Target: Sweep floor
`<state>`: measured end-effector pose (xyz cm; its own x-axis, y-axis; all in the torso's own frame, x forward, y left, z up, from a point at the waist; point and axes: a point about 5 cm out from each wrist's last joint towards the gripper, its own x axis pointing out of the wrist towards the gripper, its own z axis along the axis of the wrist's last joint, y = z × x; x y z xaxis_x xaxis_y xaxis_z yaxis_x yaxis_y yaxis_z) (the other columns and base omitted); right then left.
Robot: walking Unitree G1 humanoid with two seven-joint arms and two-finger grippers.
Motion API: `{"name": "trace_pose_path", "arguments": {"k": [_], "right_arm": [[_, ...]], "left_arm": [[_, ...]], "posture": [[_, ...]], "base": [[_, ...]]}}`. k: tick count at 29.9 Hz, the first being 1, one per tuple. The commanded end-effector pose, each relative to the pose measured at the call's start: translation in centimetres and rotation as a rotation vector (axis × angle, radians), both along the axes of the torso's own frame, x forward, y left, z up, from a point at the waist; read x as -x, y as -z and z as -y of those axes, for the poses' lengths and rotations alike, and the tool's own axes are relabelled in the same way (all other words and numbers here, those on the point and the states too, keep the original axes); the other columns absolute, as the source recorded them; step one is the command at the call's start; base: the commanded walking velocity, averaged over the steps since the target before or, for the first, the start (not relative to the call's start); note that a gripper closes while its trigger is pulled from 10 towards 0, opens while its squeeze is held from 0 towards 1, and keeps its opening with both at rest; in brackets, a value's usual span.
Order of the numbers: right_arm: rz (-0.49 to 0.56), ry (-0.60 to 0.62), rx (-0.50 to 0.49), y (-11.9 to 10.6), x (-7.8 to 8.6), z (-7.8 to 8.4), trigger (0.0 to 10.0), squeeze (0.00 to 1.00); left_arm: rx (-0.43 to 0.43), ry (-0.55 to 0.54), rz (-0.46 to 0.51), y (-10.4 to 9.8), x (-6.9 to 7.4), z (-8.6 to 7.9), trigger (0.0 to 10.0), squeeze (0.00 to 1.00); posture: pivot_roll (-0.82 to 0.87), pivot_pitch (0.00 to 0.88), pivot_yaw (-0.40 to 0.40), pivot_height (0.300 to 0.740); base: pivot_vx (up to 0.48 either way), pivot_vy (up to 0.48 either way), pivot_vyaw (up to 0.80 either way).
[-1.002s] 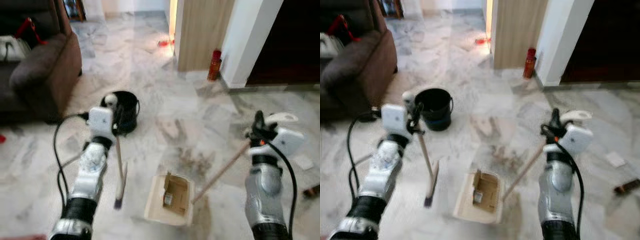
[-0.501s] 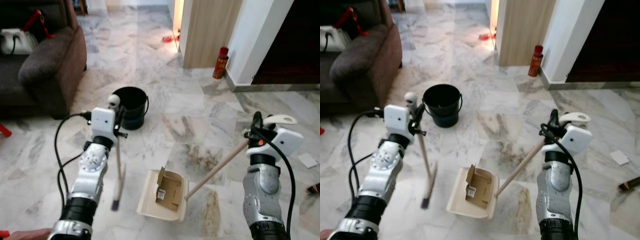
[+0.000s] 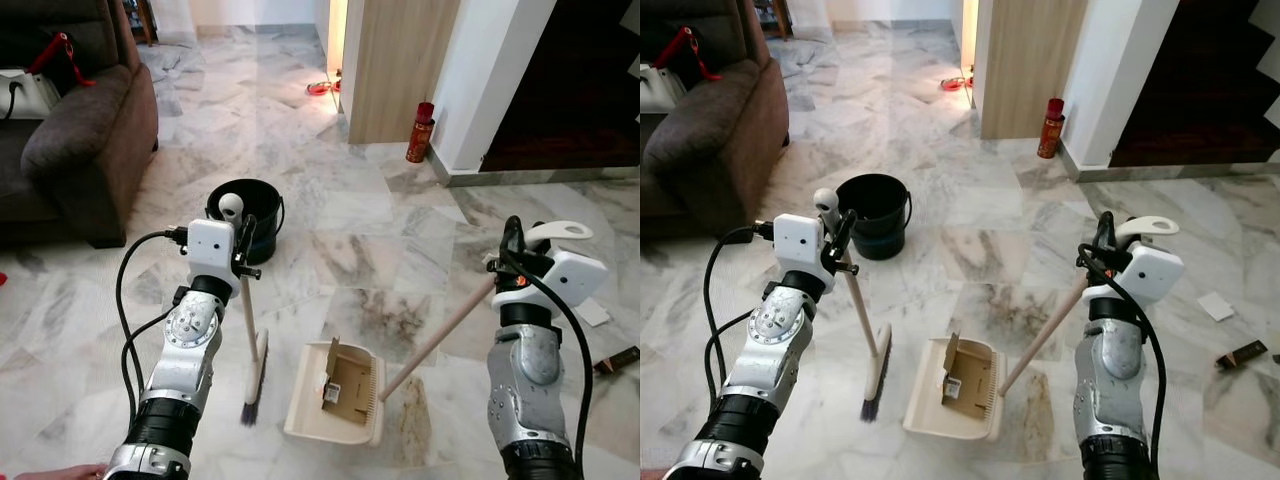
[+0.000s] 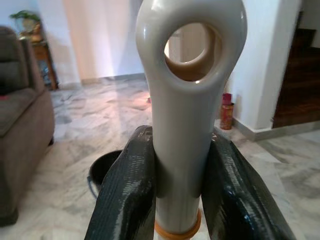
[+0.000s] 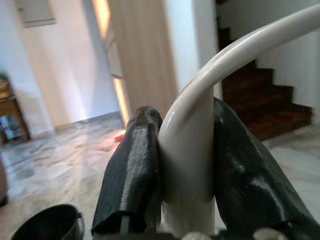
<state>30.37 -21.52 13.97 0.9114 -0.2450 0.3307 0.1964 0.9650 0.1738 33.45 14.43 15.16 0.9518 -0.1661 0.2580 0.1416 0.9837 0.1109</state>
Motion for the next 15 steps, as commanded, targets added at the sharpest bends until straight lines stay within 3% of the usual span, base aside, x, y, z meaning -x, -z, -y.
{"name": "trace_pose_path", "arguments": {"k": [1,15], "right_arm": [[0.076,-0.025,-0.007,-1.89,-0.37,-0.64,10.0,0.00],[0.072,-0.038,-0.016,-1.88,-0.52,-0.81,10.0,0.00]], "left_arm": [[-0.015,-0.012,0.054,-1.39,-0.07,-0.32,10.0,0.00],[-0.016,-0.014,0.056,-1.54,-0.10,-0.39,10.0,0.00]], "posture": [[0.10,0.073,-0.013,0.740],[0.11,0.076,-0.011,0.740]], "base": [[0.247,0.000,0.00],[0.250,0.000,0.00]]}}
